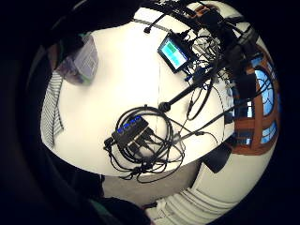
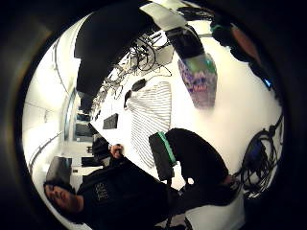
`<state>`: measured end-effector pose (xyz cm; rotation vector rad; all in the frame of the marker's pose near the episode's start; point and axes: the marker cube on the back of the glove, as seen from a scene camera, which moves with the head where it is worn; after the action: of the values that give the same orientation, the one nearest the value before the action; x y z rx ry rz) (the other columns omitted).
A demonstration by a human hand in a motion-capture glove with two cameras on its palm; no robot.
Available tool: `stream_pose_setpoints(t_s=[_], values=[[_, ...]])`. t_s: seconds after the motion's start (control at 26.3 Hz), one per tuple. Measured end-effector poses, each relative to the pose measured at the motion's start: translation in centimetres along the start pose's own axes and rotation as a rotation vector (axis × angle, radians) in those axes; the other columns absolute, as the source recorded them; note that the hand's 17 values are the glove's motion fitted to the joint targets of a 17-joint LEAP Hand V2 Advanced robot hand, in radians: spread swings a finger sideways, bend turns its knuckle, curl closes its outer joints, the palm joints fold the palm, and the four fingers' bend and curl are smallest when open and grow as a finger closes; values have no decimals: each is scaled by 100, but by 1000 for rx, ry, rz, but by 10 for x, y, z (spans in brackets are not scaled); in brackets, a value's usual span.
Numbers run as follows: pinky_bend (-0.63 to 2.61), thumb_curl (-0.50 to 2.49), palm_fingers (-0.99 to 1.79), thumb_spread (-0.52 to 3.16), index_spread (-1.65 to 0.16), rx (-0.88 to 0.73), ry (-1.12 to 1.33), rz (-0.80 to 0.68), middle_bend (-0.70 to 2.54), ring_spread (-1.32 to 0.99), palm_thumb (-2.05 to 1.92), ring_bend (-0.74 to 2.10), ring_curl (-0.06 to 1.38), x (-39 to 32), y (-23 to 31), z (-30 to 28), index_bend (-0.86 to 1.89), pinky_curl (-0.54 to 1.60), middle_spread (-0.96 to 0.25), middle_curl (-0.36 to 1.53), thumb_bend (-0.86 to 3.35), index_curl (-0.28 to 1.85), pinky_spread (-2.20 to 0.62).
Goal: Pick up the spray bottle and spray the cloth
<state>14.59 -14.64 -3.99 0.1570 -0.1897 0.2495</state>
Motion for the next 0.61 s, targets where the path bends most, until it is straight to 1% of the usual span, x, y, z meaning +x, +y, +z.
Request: stream_pose_setpoints(t_s=[0.11,0.27,0.34,0.5,0.61], values=[[29,23,63,115,-36,15,-134,23,28,-19,41,49,32,0,-22,3,7,30,-14,33,1,20,7],[34,25,58,114,-36,55,-407,48,27,-17,43,50,33,-5,-53,11,5,33,-13,34,0,18,9],[35,26,58,113,-36,67,-497,53,27,-17,46,50,33,-9,-66,17,6,33,-12,34,0,17,9],[36,28,70,111,-34,77,-604,52,28,-17,52,54,33,-18,-87,30,8,33,-11,35,1,17,6],[37,30,79,108,-33,122,-679,69,31,-18,56,56,34,-24,-97,37,7,33,-12,36,0,17,2]])
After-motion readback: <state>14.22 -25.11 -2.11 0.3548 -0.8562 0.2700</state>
